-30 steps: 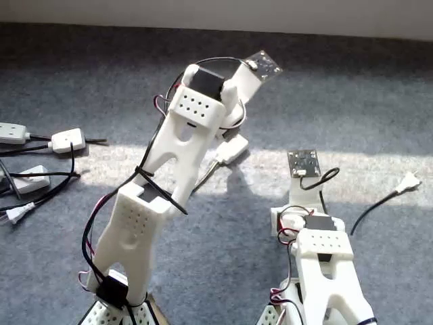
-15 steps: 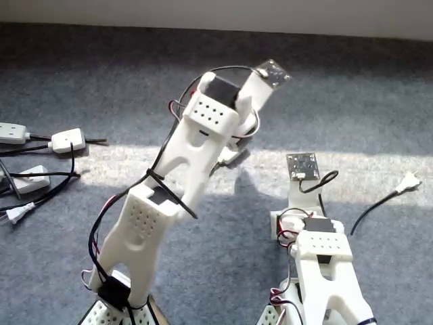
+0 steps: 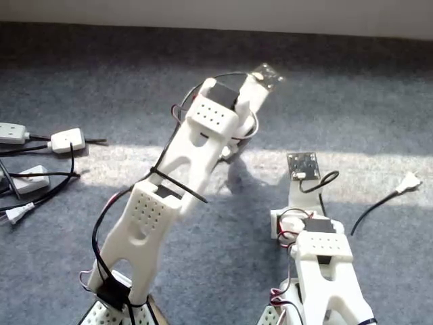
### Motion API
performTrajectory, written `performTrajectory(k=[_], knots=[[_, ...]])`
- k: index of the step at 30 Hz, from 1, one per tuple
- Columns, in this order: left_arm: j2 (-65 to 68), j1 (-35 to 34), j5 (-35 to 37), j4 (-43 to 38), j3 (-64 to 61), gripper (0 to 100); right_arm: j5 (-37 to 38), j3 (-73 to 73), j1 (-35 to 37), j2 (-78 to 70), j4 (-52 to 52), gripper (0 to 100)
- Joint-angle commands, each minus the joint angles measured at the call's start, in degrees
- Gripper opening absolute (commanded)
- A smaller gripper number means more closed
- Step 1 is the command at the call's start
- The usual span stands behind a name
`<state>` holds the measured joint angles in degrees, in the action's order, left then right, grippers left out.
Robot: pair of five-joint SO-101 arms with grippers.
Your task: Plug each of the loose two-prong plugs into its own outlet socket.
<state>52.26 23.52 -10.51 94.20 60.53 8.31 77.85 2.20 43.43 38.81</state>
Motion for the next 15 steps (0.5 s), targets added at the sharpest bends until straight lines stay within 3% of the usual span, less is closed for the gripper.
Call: performTrajectory(k=[1,15], knots=[[-2.95,-0.31,0.35,-1.23,1.63,1,-0.62,-0.22,-0.13,0.57,-0.92,0.6],[-6.46,0.57,0.35,-2.37,6.11,1,-0.62,-0.22,1.27,0.57,-0.92,0.6]])
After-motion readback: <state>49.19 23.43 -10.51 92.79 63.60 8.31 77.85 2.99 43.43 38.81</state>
